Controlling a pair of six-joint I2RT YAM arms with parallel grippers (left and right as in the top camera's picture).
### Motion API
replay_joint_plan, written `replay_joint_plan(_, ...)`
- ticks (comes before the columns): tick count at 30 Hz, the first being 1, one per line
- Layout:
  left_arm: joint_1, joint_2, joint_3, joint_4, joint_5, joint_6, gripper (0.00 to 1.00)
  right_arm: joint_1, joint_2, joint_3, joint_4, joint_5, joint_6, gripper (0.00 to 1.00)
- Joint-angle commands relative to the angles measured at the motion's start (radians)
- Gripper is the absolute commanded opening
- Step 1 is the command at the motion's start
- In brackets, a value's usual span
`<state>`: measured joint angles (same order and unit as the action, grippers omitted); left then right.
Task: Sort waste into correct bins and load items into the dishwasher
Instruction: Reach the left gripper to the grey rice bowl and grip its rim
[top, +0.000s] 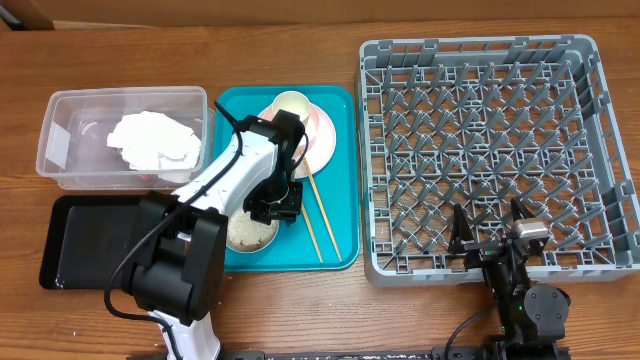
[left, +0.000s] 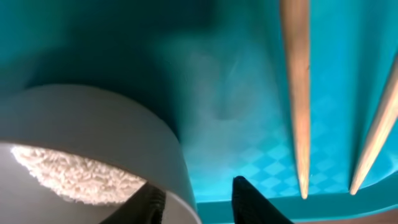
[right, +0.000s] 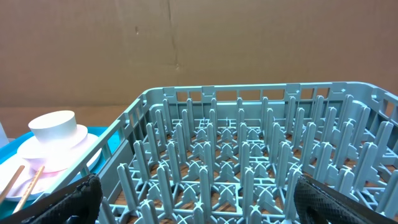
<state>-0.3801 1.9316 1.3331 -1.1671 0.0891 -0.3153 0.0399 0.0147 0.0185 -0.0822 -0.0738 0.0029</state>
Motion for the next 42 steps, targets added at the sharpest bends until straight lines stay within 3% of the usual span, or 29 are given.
replay_joint_plan(1, -0.007, -0.013, -0.003, 0.021, -0.003, -0.007, 0.32, -0.003, -0.011, -0.011, 0.005, 0.001, -0.004, 1.0)
replay_joint_plan(6, -0.007, -0.013, -0.003, 0.035, -0.003, -0.007, 0.22, -0.003, -0.011, -0.011, 0.005, 0.001, -0.004, 1.0)
replay_joint_plan(14, -0.007, -0.013, -0.003, 0.038, -0.003, -0.007, 0.14, -0.003, -0.011, -0.011, 0.005, 0.001, -0.004, 1.0)
replay_joint_plan(27, -0.007, -0.013, -0.038, 0.04, -0.003, -0.007, 0.11, -0.003, -0.011, -0.011, 0.005, 0.001, -0.004, 1.0)
replay_joint_plan(30, -0.007, -0.013, -0.043, 0.039, -0.002, -0.007, 0.05, -0.003, -0.011, -0.011, 0.005, 0.001, -0.004, 1.0)
replay_joint_plan(39, -0.007, -0.013, -0.043, 0.036, 0.083, -0.006, 0.04, -0.003, -0.011, -0.011, 0.005, 0.001, -0.004, 1.0)
replay_joint_plan(42, -0.006, -0.013, -0.037, 0.013, 0.17, 0.03, 0.04, -0.003, -0.011, -0.011, 0.005, 0.001, -0.004, 1.0)
